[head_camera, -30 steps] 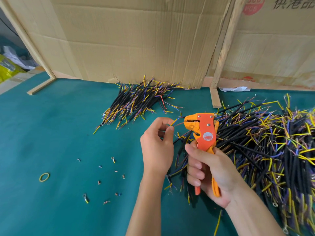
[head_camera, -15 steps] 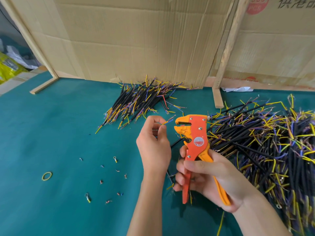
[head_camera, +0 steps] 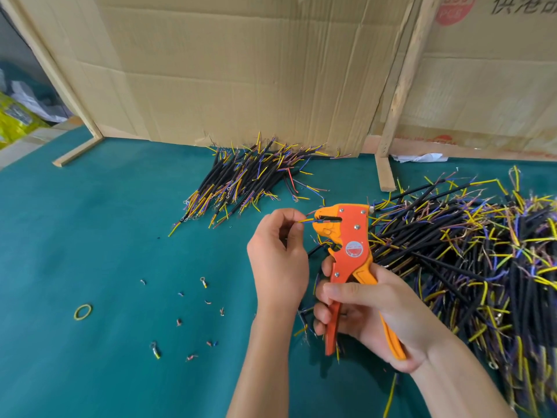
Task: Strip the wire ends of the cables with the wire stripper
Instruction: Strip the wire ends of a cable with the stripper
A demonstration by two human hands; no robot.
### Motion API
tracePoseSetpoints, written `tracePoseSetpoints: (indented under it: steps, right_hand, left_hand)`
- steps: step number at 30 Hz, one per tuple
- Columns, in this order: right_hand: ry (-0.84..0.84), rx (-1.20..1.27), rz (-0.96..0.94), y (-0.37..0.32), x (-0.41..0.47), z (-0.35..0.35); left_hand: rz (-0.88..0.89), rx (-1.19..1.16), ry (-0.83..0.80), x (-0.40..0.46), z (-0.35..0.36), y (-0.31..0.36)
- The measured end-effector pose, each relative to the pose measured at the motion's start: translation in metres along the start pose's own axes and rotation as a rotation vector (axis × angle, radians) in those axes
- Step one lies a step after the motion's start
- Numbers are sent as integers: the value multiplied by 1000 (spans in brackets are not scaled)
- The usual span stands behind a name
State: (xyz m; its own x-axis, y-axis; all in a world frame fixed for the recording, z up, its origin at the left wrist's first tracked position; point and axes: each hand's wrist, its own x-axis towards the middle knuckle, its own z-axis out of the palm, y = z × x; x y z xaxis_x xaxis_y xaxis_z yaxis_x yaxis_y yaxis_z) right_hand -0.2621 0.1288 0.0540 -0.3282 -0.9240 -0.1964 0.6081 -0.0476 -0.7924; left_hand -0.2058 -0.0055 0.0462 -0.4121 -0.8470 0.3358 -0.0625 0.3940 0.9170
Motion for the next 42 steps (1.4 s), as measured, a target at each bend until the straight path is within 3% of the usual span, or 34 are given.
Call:
tracePoseSetpoints:
  steps: [5,10,15,19,21,24,26,29,33,38,42]
  right_hand:
    - [47,29,3,2,3,5]
    - [225,33,-98,4,5,7]
    - [290,196,-252,-2,7,0]
    - [183,268,-309,-10,3,-16]
    - [156,266,-322,-10,2,-20]
    - [156,243,-327,-7,5,-17]
    - [147,241,-312,-5,6,-15]
    - [117,240,-284,-4,5,-11]
    - [109,223,-251,-3,6,-9]
    - [120,220,-236,-6,4,-12]
    - [123,229,-233,-7,4,-13]
  left_hand:
    - [14,9,-7,0,1,-1]
    - [-17,-52,-75,-1,4,0]
    - [-27,-195,-414,-9,10,8]
    - [-128,-312,-647,-10,13,13]
    - [-115,-193,-523,-5,9,9]
    - [-86,226,-204,10,-5,-1]
    - [-108,397,-77,27,-16,-10]
    - [-51,609,-9,64,-28,-24]
    - [-32,969,-151,102,-26,-40]
    - [24,1044,-139,120,-24,-48]
    - [-195,721,-37,123,-31,-44]
